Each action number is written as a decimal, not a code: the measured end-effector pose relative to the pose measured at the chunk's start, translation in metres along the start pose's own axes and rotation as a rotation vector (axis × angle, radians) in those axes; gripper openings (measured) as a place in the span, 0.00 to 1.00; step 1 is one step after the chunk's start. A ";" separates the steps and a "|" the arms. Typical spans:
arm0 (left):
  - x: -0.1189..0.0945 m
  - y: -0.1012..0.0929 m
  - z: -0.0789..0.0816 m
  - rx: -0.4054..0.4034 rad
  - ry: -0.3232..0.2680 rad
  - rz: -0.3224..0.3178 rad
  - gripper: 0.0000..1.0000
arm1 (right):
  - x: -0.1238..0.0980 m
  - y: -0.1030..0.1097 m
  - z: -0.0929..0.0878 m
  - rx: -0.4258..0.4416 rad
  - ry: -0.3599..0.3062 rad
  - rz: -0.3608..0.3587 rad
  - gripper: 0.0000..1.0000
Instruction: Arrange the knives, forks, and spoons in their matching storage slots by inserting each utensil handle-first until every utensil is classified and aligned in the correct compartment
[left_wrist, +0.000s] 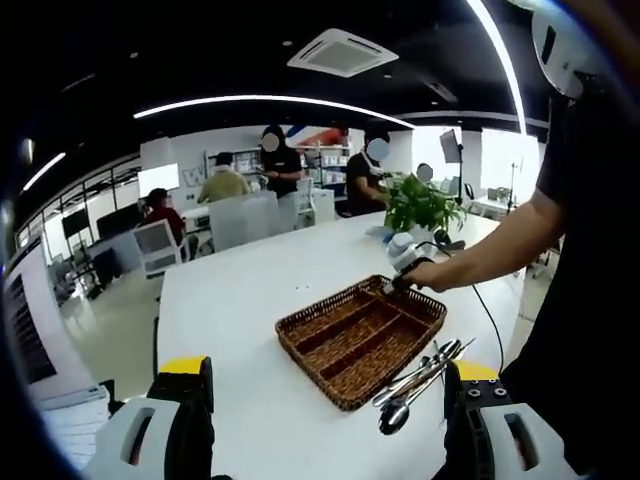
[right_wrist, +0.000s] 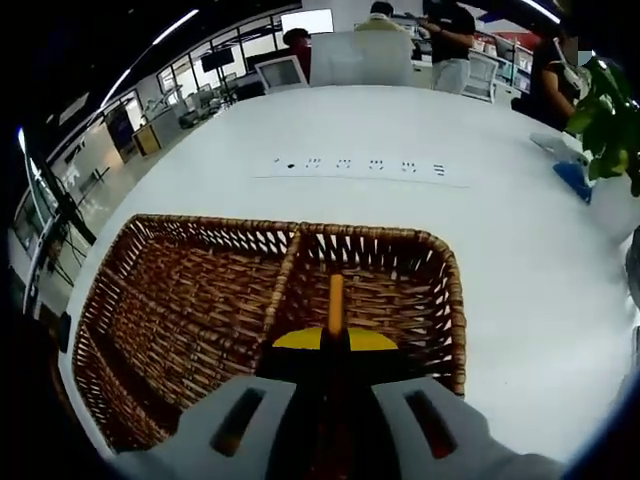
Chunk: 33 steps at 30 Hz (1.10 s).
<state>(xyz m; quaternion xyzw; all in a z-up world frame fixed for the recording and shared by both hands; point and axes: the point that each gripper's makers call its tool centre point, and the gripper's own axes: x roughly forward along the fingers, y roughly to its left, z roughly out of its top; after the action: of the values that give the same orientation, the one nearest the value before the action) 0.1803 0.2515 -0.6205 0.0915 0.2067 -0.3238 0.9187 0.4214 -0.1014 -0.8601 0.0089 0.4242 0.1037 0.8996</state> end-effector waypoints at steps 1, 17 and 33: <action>0.000 0.000 -0.001 -0.003 0.003 0.000 1.00 | 0.001 0.000 0.000 -0.003 0.001 -0.002 0.03; -0.001 0.001 -0.003 -0.012 0.013 0.018 1.00 | 0.006 0.002 0.001 -0.079 -0.044 -0.019 0.04; 0.001 0.000 0.004 -0.015 -0.005 0.018 1.00 | -0.018 -0.003 0.015 -0.130 -0.108 0.011 0.33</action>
<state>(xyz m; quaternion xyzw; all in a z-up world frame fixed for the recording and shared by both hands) 0.1827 0.2499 -0.6171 0.0857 0.2059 -0.3142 0.9228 0.4222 -0.1068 -0.8368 -0.0417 0.3672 0.1354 0.9193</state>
